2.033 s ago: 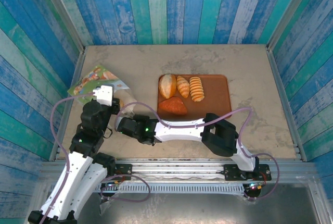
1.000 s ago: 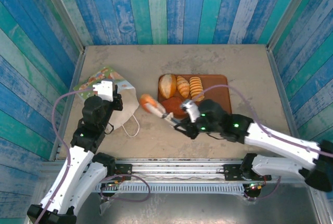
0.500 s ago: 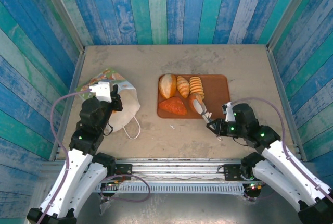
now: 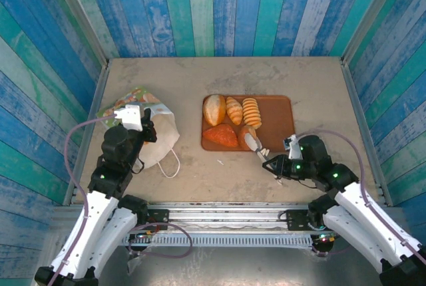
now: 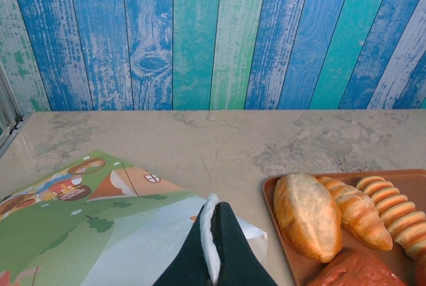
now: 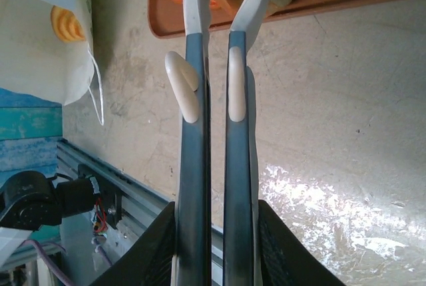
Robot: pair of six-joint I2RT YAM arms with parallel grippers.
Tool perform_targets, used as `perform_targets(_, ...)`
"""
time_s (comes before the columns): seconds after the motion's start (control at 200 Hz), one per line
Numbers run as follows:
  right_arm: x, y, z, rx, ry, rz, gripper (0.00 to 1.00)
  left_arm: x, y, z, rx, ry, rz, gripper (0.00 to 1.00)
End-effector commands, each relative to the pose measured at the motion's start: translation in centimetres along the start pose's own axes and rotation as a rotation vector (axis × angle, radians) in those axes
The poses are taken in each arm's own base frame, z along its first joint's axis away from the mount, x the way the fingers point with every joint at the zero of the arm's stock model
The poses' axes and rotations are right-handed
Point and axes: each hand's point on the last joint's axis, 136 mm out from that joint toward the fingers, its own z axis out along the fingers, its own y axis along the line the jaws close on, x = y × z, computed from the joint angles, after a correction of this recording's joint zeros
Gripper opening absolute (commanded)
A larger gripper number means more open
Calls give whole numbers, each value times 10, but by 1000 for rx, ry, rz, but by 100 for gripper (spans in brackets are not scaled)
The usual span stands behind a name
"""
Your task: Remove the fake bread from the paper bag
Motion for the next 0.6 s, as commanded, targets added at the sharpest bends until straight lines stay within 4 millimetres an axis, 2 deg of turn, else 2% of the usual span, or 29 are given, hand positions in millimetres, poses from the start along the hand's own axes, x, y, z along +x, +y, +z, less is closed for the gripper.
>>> perform_targets(0.0,4,-11,2,14,-2,80,32,-8,-1,0,5,-38,-15,0)
perform_targets(0.04,2,-15,1,35,-14,85,36,-7,-2,0,7,-37,-15,0)
perform_targets(0.441,-4,-32,-22,214,-48,39,44,-7,-1,-1,3,-36,-17,0)
perform_targets(0.596,-5,-37,-27,270,-44,12,43,-6,-1,-1,3,-33,-17,0)
